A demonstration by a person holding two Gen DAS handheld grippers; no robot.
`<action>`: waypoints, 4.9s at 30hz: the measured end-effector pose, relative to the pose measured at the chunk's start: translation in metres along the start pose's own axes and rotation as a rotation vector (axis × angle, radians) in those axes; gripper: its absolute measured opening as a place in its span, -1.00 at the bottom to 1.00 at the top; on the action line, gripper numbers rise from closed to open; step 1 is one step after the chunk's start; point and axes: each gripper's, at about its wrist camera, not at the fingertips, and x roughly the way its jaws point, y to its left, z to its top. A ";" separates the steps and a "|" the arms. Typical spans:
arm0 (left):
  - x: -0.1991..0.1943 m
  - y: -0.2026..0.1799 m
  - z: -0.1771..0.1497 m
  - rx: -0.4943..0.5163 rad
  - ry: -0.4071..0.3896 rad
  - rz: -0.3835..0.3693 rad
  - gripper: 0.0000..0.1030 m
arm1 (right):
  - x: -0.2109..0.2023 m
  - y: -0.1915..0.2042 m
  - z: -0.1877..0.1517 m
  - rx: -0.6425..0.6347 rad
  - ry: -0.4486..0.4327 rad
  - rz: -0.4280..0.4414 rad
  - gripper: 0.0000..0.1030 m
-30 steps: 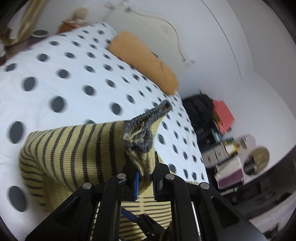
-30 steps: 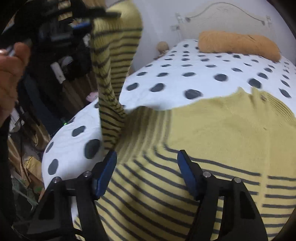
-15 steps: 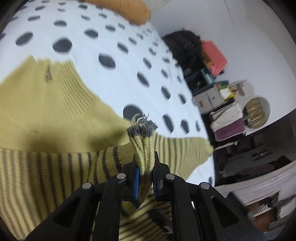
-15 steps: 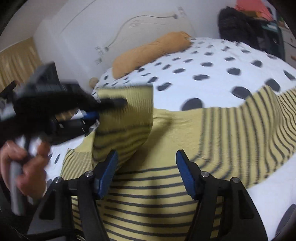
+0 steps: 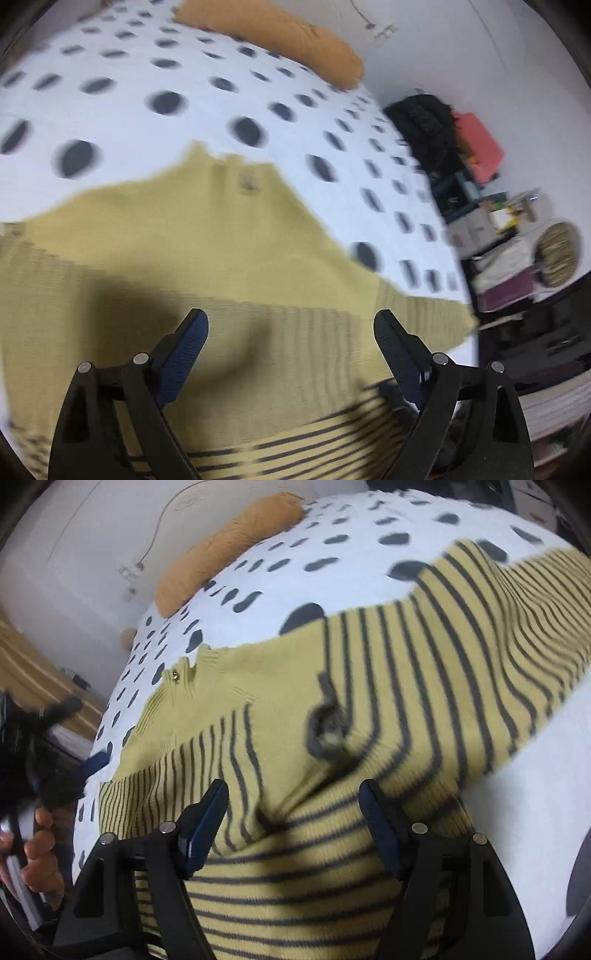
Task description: Fold large clothes
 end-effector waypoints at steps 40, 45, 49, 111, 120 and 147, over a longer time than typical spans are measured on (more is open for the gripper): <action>0.059 -0.073 -0.119 0.218 0.054 0.238 0.84 | -0.123 -0.174 0.080 0.142 -0.227 -0.241 0.55; 0.094 -0.088 -0.120 0.246 0.064 0.320 0.84 | -0.136 -0.253 0.119 0.338 -0.261 -0.307 0.55; 0.102 -0.084 -0.119 0.226 0.049 0.337 0.86 | -0.133 -0.291 0.141 0.428 -0.271 -0.294 0.55; -0.064 0.091 -0.071 0.031 -0.115 0.271 0.53 | 0.049 0.163 -0.054 -0.030 0.285 0.656 0.62; 0.024 0.005 -0.076 0.517 -0.102 0.559 0.15 | 0.005 0.085 -0.042 0.009 0.177 0.505 0.62; -0.082 0.223 -0.103 -0.339 -0.247 0.398 -0.72 | 0.013 0.039 -0.048 0.060 0.125 0.207 0.61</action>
